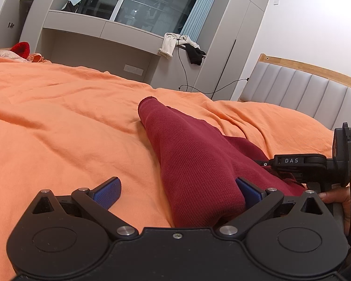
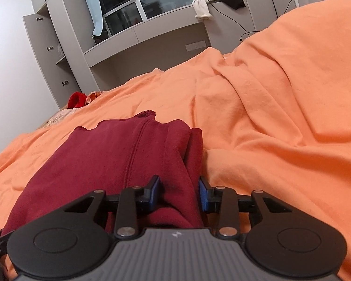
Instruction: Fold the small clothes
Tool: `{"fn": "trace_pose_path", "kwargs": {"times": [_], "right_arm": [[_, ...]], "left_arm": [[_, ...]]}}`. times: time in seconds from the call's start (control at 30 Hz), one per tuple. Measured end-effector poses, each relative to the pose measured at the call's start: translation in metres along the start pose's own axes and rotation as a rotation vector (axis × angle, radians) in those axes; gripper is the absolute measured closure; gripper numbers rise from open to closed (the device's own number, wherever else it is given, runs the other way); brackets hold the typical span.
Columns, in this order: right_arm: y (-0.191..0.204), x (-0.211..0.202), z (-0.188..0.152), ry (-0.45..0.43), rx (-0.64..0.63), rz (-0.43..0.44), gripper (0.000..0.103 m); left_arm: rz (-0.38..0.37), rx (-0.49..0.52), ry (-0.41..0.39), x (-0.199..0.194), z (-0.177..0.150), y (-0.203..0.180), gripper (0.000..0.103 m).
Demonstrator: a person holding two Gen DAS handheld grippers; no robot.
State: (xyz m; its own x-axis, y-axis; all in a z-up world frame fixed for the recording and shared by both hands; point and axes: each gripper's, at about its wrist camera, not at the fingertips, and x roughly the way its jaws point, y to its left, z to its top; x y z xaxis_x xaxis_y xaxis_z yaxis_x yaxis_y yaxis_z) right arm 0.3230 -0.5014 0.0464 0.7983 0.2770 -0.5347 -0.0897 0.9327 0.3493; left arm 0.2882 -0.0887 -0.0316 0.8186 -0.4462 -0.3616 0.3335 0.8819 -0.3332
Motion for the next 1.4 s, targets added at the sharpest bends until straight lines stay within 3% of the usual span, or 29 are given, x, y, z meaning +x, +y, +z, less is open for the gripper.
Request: {"fn": "trace_pose_path", "kwargs": {"times": [0.23,0.43,0.6,0.67,0.8,1.4], "right_arm": [[-0.009,0.003,-0.002,0.002,0.048,0.012,0.062],[-0.011,0.005,-0.003,0.004,0.070,0.010,0.061],[-0.011,0.004,-0.004,0.001,0.077,0.012,0.060],[-0.012,0.004,-0.005,-0.001,0.085,0.015,0.060],[-0.011,0.003,-0.008,-0.012,0.083,0.011,0.058],[-0.008,0.003,-0.009,-0.016,0.093,0.002,0.053]], "left_arm": [[0.012,-0.028,0.074,0.002,0.019,-0.003,0.000],[-0.029,-0.072,0.146,0.004,0.063,-0.009,0.001],[-0.021,0.058,0.232,0.030,0.089,-0.014,0.000],[0.001,0.046,0.246,0.042,0.088,-0.006,0.000],[-0.035,-0.052,0.262,0.058,0.064,0.017,0.000],[-0.090,-0.074,0.206,0.058,0.048,0.032,0.000]]}}
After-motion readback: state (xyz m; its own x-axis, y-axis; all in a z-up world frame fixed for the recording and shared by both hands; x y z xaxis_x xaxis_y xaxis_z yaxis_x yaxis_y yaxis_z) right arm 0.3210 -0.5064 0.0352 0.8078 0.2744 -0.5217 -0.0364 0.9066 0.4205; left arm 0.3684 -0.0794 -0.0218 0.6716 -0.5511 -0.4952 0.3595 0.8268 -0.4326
